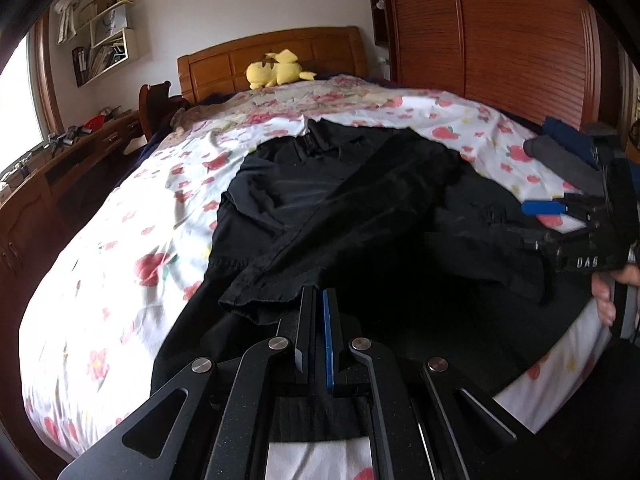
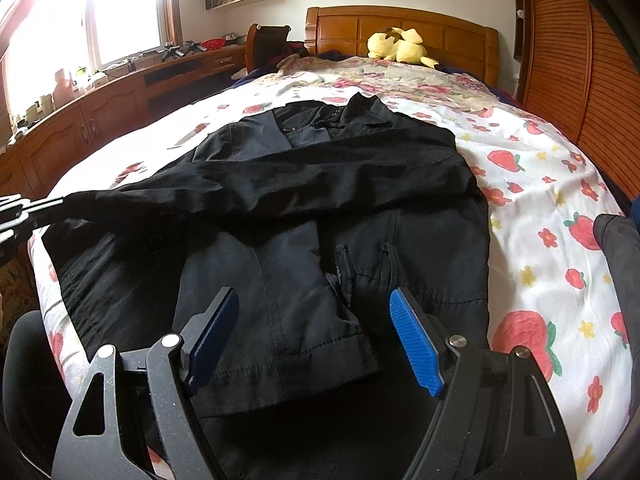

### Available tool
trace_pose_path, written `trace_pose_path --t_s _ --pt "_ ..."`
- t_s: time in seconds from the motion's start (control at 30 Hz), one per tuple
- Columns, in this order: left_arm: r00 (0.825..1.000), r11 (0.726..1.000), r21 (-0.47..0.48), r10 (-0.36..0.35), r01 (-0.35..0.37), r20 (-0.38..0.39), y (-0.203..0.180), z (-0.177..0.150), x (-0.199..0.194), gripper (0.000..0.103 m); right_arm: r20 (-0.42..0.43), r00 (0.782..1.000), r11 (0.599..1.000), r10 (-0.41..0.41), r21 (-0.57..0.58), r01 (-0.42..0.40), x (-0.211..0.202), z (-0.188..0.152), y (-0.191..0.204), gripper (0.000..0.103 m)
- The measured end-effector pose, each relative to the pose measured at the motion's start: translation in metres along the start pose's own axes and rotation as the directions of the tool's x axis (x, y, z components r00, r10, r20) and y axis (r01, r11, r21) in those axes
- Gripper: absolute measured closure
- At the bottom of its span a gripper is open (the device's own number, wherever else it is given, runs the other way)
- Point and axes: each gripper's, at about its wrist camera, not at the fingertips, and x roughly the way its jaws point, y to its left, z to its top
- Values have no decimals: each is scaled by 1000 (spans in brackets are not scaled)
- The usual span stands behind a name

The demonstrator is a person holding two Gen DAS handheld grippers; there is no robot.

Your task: Fold large clothes

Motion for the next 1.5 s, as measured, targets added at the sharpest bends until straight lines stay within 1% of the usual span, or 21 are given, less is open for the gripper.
trace_pose_path --t_s 0.17,0.27,0.4,0.5,0.63,0.77,0.9,1.0,1.17,1.27,1.33,1.5 --pt "1000 1000 -11 7 -7 -14 1 -9 -4 99 -7 1000 1000 7 -5 -7 3 -1 3 24" --pt "1000 999 -34 10 -11 -18 5 -13 -11 97 -15 1000 1000 10 -15 -10 6 -2 7 24" --pt "1000 998 -60 19 -20 -18 14 -18 -21 91 -26 1000 1000 11 -29 -12 10 -4 12 24" --pt "999 997 -69 38 -39 -20 18 -23 -26 87 -36 999 999 5 -37 -6 14 -5 15 24" --pt "998 994 -90 52 -54 -27 25 -28 -26 83 -47 999 999 -3 -46 1 18 -7 17 24" --pt "997 992 -100 69 -72 -33 29 -31 -23 82 -56 998 999 -11 -46 8 21 -8 17 24" --pt "997 991 -116 63 -67 -41 33 -35 -24 81 -58 998 999 -18 -40 16 20 -8 14 24" --pt "997 990 -118 65 -70 -44 37 -35 -24 80 -75 997 999 -27 -35 24 16 -7 10 24" --pt "997 988 -142 53 -61 -60 47 -39 -22 76 -61 997 997 -54 -66 50 -4 -9 6 24" --pt "996 987 -151 42 -54 -80 52 -43 -18 73 -75 994 993 -85 -86 79 -16 -20 1 24" --pt "995 987 -156 34 -48 -92 54 -45 -15 71 -89 990 991 -112 -78 105 -25 -31 -9 24" --pt "993 984 -168 40 -58 -108 57 -45 -13 69 -123 977 984 -176 -51 171 -39 -54 -33 24"
